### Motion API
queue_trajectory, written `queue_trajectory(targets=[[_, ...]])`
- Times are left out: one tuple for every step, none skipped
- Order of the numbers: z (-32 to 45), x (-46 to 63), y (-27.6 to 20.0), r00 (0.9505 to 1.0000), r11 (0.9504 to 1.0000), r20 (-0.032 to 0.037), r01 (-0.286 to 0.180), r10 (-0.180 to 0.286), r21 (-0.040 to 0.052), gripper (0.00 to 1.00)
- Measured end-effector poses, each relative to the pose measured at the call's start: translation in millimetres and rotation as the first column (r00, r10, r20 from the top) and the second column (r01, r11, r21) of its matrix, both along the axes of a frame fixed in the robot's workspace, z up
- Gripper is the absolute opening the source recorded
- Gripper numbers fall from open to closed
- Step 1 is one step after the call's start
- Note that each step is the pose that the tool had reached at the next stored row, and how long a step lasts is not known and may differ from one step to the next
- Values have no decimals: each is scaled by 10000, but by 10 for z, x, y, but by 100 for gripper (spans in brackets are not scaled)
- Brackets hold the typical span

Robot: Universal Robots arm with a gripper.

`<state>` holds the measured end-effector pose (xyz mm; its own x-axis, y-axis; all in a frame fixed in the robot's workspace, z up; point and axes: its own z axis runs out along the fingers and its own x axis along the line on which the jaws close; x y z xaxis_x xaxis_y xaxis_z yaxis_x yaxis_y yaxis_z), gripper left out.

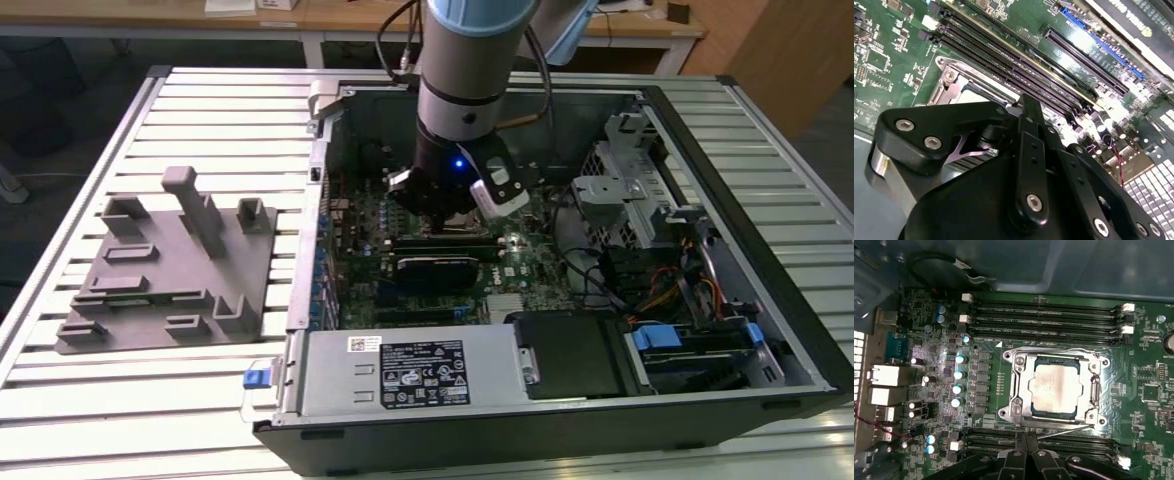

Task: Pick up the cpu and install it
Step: 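Install the second cpu locking lever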

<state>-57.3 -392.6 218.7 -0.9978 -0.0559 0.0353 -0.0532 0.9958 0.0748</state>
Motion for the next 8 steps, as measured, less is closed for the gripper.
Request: queue_trajectory(targets=[[-11,-1,-1,10000,10000,0,0,0,12,11],[-19,-3,-2,10000,10000,0,0,0,27,11],[-23,-7,-6,10000,10000,0,0,0,47,11],[-27,-11,-11,10000,10000,0,0,0,91,11],[-31,-13,-14,10000,9999,0,0,0,149,11],[-33,-14,-18,10000,9997,0,1,-1,231,11],[-36,-15,-21,10000,9995,0,1,-1,306,11],[-42,-18,-25,10000,9994,1,2,-2,348,11]])
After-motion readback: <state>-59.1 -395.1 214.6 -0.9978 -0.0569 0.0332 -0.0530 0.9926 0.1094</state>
